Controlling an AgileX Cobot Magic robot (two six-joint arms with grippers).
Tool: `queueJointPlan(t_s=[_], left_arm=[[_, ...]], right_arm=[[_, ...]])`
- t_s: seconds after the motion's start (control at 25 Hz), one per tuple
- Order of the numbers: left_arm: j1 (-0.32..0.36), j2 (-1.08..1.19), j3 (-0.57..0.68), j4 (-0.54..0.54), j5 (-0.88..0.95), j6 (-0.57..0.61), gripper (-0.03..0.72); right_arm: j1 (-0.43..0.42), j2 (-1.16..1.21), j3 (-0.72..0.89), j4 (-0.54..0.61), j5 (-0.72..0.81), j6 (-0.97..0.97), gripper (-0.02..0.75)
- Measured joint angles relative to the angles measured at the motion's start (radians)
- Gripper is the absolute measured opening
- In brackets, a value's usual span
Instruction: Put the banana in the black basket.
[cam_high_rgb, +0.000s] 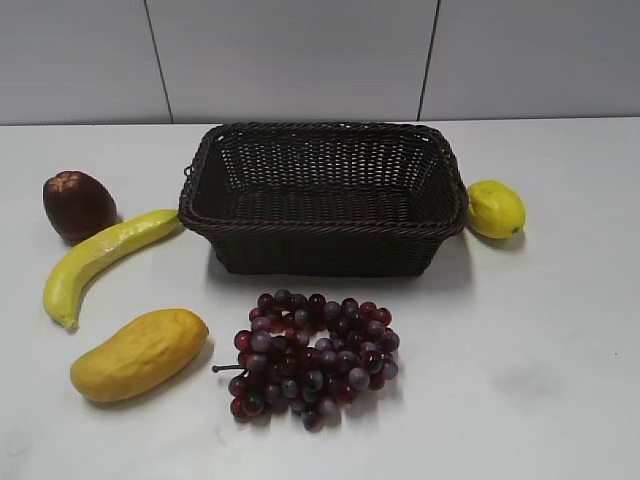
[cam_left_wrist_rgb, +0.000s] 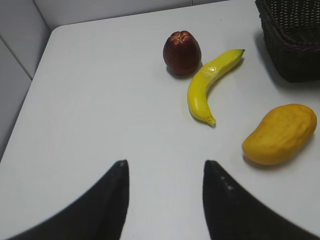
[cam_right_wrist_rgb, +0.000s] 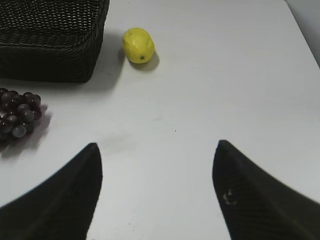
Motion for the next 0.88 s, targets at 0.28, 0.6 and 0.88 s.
queueJointPlan(t_s=[0.28, 0.6, 0.88], left_arm=[[0.000, 0.000, 0.000, -0.005, -0.001, 0.000, 0.464], [0.000, 0.188, -0.075, -0.199, -0.109, 0.105, 0.543], [0.000, 0.550, -0.217, -0.242, -0.230, 0.244, 0.572]], right_arm=[[0.000, 0.000, 0.000, 0.000, 0.000, 0.000, 0.520], [0.000, 0.000, 0.000, 0.000, 0.000, 0.000, 0.520], [0.000, 0.000, 0.000, 0.000, 0.000, 0.000, 0.520]])
